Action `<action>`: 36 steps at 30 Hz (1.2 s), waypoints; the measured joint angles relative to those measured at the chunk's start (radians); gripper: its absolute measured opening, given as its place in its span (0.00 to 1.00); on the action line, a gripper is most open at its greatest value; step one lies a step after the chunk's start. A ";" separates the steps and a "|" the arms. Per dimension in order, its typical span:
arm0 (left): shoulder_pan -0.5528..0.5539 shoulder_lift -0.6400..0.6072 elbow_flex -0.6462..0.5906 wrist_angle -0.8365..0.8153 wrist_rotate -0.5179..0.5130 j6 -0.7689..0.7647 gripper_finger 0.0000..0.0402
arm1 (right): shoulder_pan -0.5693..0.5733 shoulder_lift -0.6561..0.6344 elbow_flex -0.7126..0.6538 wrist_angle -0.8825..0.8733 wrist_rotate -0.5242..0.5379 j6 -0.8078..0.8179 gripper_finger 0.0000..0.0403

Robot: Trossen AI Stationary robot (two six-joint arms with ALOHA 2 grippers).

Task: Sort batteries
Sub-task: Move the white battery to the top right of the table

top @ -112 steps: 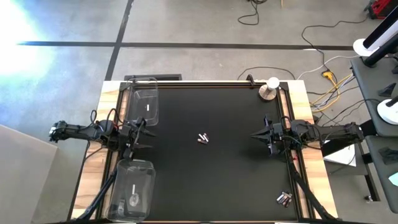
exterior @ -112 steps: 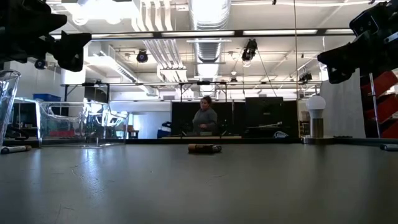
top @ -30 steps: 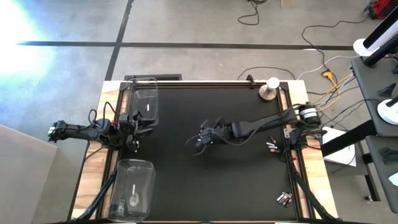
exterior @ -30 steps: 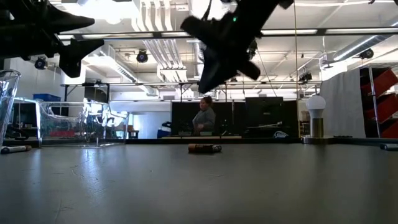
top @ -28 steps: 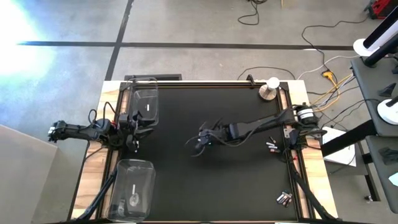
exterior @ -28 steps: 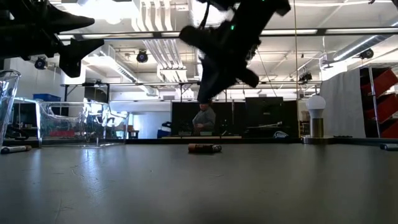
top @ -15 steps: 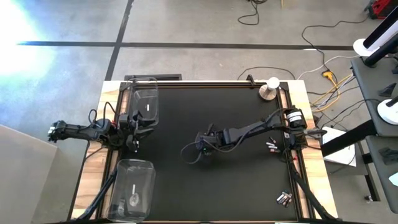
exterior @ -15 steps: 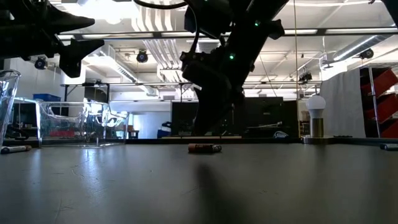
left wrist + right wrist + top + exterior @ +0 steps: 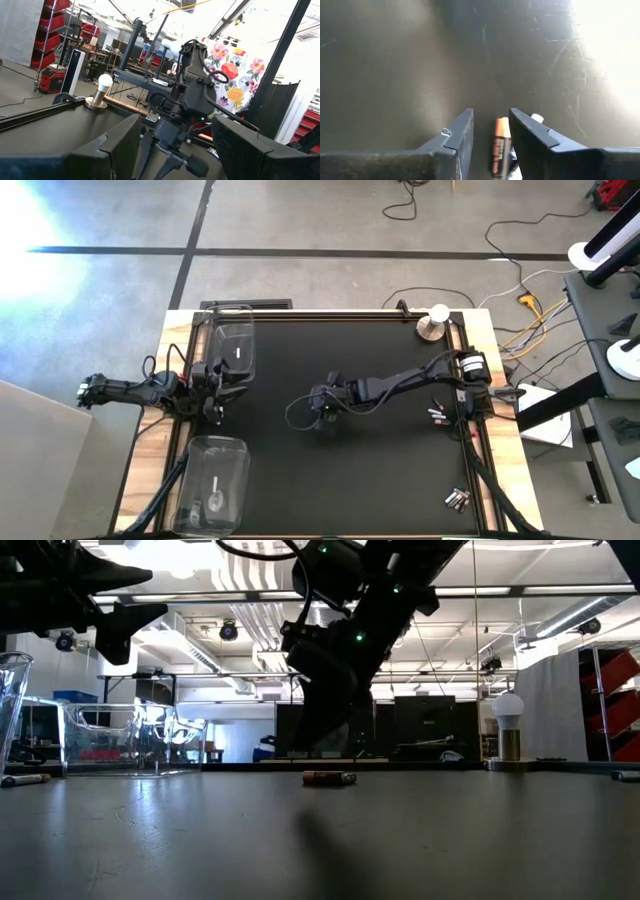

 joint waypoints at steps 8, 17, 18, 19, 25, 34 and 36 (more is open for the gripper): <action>0.000 0.000 0.000 0.000 0.000 0.000 0.55 | -0.021 0.002 -0.031 0.017 -0.006 -0.005 0.25; 0.000 0.000 0.000 0.003 0.000 -0.002 0.55 | -0.005 0.001 -0.036 0.036 -0.007 -0.008 0.27; 0.000 0.000 0.000 0.008 0.000 -0.014 0.55 | 0.001 -0.004 -0.036 0.039 -0.007 -0.006 0.27; 0.000 0.000 0.000 0.014 0.000 -0.033 0.55 | 0.010 -0.009 -0.036 0.040 -0.007 0.000 0.28; 0.000 0.000 -0.001 0.035 0.000 -0.114 0.55 | 0.072 -0.056 -0.026 0.052 0.001 0.062 0.31; -0.002 0.005 -0.001 0.178 0.138 -0.260 0.55 | 0.168 -0.059 0.044 -0.011 0.038 0.172 0.29; -0.002 0.004 -0.001 0.209 0.197 -0.322 0.55 | 0.175 -0.059 0.071 -0.025 0.071 0.196 0.28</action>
